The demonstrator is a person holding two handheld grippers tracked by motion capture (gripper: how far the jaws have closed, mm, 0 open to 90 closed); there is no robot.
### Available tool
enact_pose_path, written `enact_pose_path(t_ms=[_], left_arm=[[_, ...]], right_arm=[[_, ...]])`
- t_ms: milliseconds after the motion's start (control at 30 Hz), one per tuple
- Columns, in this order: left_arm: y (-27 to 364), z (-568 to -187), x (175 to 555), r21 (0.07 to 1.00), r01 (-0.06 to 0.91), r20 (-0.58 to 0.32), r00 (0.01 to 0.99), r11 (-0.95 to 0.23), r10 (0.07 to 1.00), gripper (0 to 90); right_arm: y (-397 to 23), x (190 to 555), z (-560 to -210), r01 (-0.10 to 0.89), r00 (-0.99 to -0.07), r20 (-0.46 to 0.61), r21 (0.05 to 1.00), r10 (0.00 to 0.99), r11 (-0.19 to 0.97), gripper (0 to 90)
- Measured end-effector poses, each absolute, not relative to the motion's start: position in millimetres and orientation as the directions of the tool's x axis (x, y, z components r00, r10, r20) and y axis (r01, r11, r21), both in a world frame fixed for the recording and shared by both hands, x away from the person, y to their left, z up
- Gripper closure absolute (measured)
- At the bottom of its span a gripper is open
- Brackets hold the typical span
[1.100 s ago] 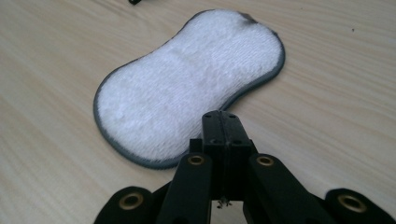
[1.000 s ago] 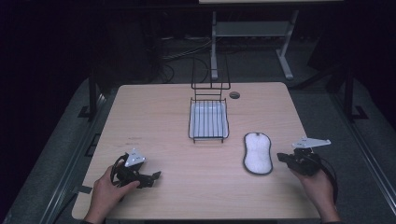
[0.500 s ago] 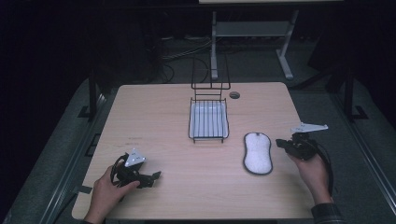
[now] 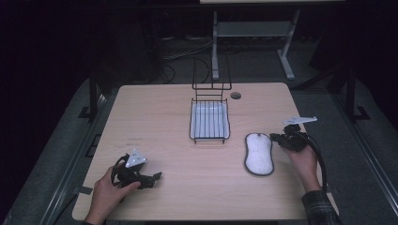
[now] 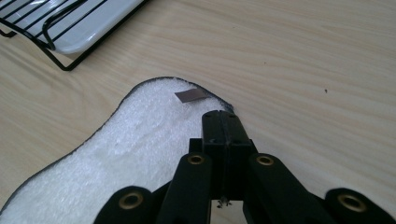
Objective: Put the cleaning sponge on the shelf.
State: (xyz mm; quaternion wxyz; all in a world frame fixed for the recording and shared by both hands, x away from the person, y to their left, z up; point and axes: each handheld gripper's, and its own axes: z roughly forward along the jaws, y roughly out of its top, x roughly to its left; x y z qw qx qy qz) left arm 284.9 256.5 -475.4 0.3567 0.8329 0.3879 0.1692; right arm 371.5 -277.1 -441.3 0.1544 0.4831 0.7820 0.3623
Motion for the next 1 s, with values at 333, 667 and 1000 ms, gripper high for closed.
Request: enact_pose_path(t_ms=[333, 667, 1000], left_arm=[[256.5, -475.4, 284.9, 0.725, 0.526, 0.005, 0.642, -0.445, 0.767, 12.6], [256.5, -475.4, 284.9, 0.726, 0.525, 0.005, 0.642, -0.445, 0.767, 12.6], [256.5, -475.4, 284.9, 0.725, 0.525, 0.005, 0.642, -0.445, 0.767, 12.6]], right_arm=[[-270.4, 390.5, -453.6, 0.656, -0.460, 0.095, 0.706, 0.883, 0.266, 89.9], [-268.7, 395.4, -460.4, 0.659, -0.471, 0.102, 0.701, 0.876, 0.273, 89.9], [-253.6, 396.2, -459.2, 0.651, -0.520, 0.104, 0.691, 0.848, 0.315, 89.9]])
